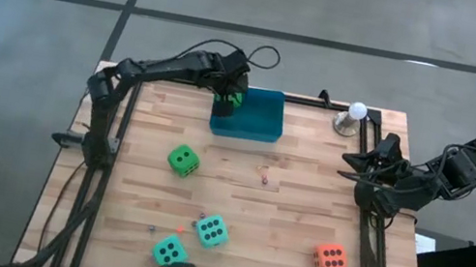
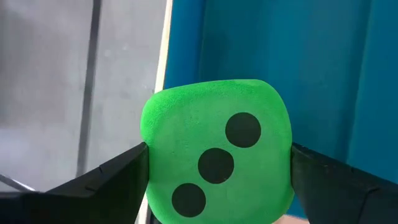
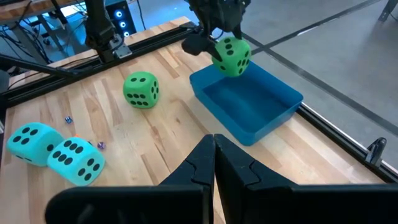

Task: Pick & Place Dice
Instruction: Put the top large green dice into the blue bin, then put the large green dice into the blue bin

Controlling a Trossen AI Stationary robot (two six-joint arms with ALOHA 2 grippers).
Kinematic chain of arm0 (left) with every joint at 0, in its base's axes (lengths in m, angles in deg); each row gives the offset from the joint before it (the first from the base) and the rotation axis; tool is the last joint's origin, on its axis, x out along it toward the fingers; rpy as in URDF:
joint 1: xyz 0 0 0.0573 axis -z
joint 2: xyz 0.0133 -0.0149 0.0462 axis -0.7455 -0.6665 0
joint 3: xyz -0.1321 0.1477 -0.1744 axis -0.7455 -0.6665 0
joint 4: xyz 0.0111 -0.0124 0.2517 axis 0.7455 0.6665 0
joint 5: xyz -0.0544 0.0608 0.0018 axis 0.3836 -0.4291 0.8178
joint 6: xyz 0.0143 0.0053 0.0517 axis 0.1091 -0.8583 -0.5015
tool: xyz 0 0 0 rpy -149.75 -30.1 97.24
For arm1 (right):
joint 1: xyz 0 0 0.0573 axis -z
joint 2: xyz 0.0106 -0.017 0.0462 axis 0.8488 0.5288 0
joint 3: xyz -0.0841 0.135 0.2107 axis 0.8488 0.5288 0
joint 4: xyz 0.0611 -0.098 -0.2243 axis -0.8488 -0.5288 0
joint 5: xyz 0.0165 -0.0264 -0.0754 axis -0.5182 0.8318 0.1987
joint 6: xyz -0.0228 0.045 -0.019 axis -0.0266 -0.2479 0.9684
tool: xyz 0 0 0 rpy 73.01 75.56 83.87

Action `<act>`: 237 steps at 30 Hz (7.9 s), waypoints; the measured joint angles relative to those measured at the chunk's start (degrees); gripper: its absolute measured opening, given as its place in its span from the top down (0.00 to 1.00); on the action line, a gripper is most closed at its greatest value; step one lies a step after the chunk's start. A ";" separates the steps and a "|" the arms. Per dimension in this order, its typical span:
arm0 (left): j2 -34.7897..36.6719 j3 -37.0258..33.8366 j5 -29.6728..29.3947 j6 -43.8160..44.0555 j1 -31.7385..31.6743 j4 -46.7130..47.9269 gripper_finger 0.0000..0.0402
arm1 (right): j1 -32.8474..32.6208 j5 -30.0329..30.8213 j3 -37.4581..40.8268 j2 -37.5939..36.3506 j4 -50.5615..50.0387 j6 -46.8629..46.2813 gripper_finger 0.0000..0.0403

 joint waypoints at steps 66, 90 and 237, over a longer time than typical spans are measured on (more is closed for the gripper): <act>-0.22 -7.60 -3.90 -2.25 -0.04 -6.66 0.09 | 0.00 0.00 0.00 0.00 -0.01 0.01 0.98; -0.20 -7.60 -3.46 -2.19 -0.02 -6.62 0.02 | -0.01 0.00 0.00 0.00 -0.01 0.01 0.98; 0.86 -7.53 -7.37 -3.88 0.20 -9.27 0.05 | 0.00 -0.01 0.00 -0.02 -0.01 0.00 0.98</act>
